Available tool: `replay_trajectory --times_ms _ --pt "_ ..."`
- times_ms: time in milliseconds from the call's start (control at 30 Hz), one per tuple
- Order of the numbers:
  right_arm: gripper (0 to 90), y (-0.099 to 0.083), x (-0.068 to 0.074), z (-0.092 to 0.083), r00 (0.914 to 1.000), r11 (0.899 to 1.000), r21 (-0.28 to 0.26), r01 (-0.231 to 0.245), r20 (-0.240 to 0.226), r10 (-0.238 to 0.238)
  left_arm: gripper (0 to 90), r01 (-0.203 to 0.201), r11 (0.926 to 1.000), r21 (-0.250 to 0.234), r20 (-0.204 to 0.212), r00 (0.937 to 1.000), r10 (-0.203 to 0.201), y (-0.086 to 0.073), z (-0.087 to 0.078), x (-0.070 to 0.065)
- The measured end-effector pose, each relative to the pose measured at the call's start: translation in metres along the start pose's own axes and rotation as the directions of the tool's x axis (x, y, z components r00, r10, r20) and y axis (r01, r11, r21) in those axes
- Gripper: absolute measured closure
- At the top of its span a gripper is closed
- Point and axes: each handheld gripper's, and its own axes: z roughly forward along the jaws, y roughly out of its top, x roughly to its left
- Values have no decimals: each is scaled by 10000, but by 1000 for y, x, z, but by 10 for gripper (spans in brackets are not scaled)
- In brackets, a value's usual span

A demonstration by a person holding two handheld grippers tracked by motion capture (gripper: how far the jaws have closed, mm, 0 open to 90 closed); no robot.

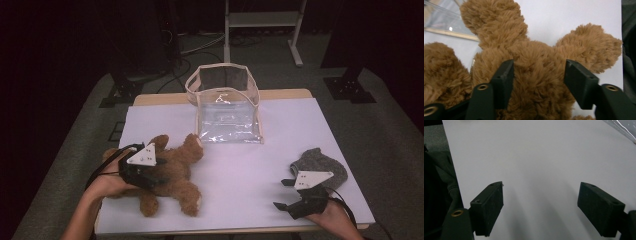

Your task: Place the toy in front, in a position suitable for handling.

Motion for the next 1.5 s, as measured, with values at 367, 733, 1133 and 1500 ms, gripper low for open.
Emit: replay_trajectory --times_ms 367,733,1133,1500 --pt "195 1 2 1 10000 10000 44 83 2 -83 736 -538 9896 1332 26 9985 540 11 23 1" --pt "196 0 2 -3 10000 10000 -52 79 45 -79 840 -236 9915 1279 -694 9971 327 18 14 2" --pt "195 -1 -1 -5 9999 9999 -134 -8 135 10 864 74 9990 439 -507 9987 -51 28 -14 -2" --pt "195 -8 -13 -22 9971 9976 -566 -387 634 422 864 -856 9947 -574 515 9947 886 102 5 -17"
